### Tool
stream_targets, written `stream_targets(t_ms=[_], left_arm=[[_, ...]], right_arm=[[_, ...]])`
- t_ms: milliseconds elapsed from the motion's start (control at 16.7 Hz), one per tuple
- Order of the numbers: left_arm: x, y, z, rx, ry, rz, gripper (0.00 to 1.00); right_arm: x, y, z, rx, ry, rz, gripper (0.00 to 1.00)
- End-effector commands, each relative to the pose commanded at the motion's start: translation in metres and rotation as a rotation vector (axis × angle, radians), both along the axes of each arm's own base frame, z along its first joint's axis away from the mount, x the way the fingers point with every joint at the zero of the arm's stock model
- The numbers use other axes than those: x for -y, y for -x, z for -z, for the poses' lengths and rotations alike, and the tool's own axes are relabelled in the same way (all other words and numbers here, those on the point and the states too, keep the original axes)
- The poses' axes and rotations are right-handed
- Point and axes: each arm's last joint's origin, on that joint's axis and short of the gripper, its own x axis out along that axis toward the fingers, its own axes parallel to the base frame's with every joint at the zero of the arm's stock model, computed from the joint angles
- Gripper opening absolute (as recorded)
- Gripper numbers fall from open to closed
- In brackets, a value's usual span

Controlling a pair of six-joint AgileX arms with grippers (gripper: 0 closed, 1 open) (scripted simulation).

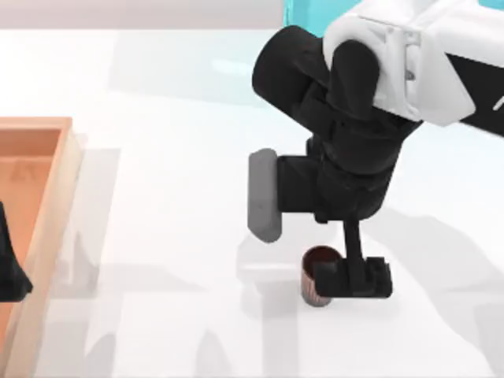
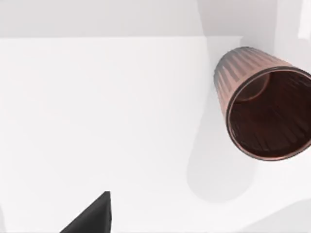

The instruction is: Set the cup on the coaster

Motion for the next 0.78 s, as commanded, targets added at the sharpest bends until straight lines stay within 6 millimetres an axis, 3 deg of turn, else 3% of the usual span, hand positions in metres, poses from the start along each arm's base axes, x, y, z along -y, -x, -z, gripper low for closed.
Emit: stream_targets(t_ms=[480, 780], left_arm=[[0.000, 0.000, 0.000, 0.000, 0.000, 0.000, 1.00], [0.000, 0.000, 0.000, 0.000, 0.000, 0.000, 1.00]], right_arm=[[-0.001, -0.002, 0.003, 0.006, 0.003, 0.000, 1.00], [-0.005, -0.005, 0.055, 0.011, -0.001, -0.002, 1.00]])
